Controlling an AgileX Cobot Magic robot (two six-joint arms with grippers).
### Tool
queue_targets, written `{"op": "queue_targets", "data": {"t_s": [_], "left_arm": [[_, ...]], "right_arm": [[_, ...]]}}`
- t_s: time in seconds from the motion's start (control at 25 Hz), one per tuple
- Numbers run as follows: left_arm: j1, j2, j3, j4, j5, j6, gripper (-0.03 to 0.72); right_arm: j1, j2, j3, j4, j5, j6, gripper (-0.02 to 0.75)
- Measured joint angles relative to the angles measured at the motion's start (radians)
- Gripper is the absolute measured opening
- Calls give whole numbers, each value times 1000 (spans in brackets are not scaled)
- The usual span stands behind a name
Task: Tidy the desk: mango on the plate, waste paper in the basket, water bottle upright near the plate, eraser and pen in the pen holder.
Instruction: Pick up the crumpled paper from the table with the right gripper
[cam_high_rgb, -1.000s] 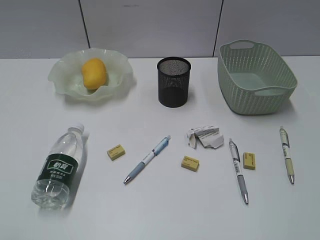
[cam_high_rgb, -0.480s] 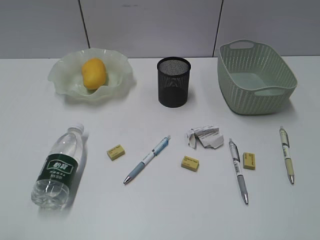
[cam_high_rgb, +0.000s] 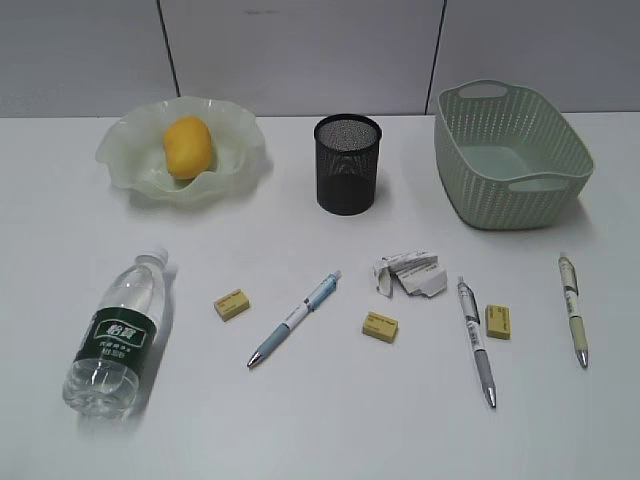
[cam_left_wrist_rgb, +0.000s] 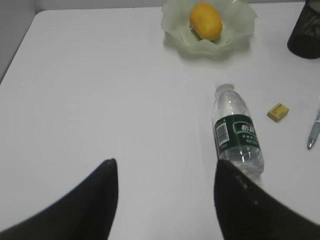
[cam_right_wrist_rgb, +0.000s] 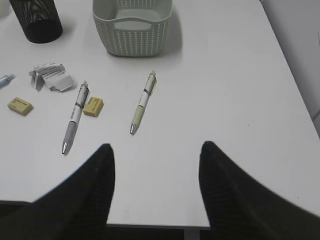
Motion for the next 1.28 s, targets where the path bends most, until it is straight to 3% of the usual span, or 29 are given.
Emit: {"op": "queue_targets", "data": {"t_s": [0.28, 0.8, 1.28], "left_arm": [[0, -45, 0, -1, 0, 0, 379], [0, -45, 1, 0, 0, 1, 339], [0, -45, 1, 6, 0, 1, 296]], "right_arm": [[0, 0, 0, 0, -1, 0, 435], [0, 17, -15, -8, -2, -12, 435], [0, 623, -263, 120, 45, -11, 435]]}}
